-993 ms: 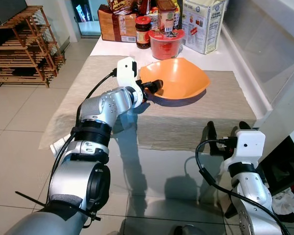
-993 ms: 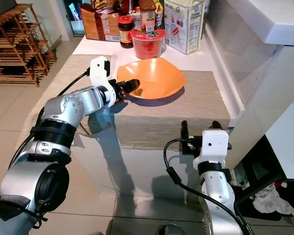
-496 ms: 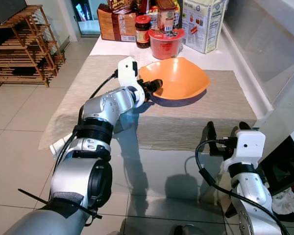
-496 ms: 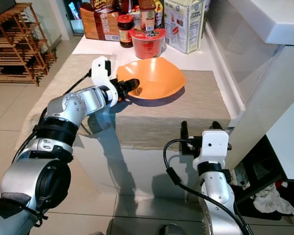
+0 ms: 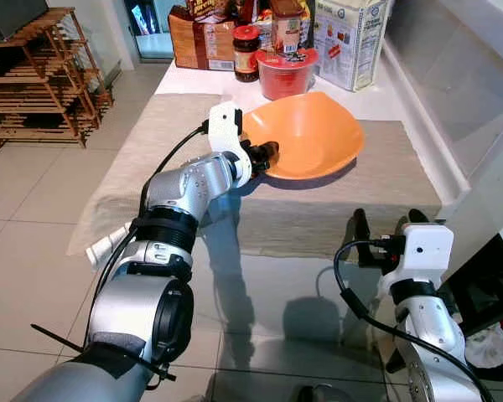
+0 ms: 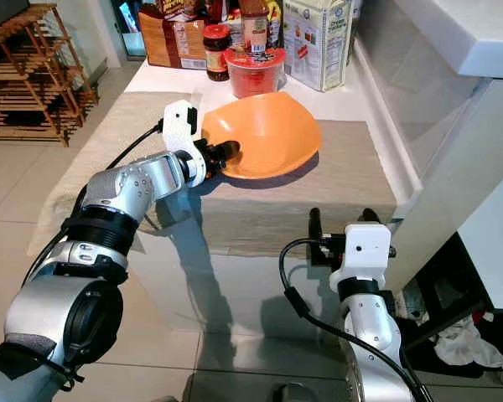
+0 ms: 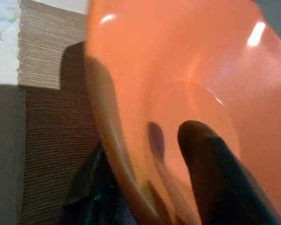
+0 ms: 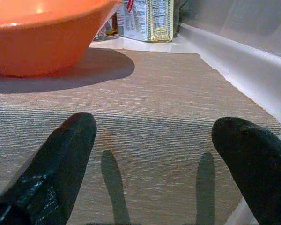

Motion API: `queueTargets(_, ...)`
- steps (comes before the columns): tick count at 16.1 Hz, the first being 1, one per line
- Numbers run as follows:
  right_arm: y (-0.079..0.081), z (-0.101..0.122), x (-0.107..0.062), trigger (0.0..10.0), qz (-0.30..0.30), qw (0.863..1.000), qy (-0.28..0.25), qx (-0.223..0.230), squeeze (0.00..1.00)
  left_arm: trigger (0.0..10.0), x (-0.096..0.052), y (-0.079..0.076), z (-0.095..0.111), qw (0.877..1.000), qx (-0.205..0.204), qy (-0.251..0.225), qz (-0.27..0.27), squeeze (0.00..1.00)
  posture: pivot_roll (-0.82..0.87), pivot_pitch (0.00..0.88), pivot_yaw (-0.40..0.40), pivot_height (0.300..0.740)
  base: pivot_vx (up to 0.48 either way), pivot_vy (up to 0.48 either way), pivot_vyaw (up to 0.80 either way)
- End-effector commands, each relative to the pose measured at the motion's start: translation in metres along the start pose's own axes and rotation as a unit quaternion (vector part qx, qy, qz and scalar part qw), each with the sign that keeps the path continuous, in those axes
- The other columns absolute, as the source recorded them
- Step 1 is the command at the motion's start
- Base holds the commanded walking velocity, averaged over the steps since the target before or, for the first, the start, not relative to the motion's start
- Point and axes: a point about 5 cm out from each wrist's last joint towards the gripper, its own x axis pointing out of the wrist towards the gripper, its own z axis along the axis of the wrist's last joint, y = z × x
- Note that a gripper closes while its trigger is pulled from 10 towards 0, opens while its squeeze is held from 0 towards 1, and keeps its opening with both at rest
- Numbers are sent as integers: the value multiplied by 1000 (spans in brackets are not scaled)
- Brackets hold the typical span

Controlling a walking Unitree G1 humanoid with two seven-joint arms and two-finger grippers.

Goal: Setting the table

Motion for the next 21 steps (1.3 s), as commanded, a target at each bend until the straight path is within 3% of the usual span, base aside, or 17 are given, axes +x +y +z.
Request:
queueTargets(1, 2, 3, -2, 10000, 4, 1000, 0, -1, 0, 0, 0, 1, -2, 1000, 6, 3, 5, 0, -170, 31, 57, 727, 0, 0, 0)
queueTargets(14, 2, 2, -2, 10000, 5, 1000, 0, 0, 0, 0, -1, 3, -4, 1000, 6, 2, 6, 0, -170, 30, 57, 727, 0, 0, 0)
queueTargets(15, 2, -1, 0, 10000, 8, 1000, 7, 4, 0, 0, -14, 9, 10, 988, 84, -131, 15, 0, -152, 23, 43, 727, 0, 0, 0)
queueTargets(16, 2, -2, 1, 10000, 8, 1000, 9, 5, 0, 0, -19, 9, 14, 980, 108, -168, 14, 0, -152, 23, 43, 727, 0, 0, 0)
queueTargets(18, 2, -2, 1, 10000, 9, 1000, 11, 6, 0, 0, -25, 9, 19, 972, 119, -203, 18, 0, -152, 23, 43, 727, 0, 0, 0)
queueTargets(19, 1, -2, 2, 10000, 9, 1000, 10, 6, 0, 0, -30, 6, 25, 961, 159, -224, 21, 0, -149, 26, 38, 727, 0, 0, 0)
queueTargets(21, 1, -1, 3, 10000, 10, 1000, 8, 5, 0, 0, -34, 5, 24, 951, 197, -237, 27, 0, -149, 29, 38, 727, 0, 0, 0)
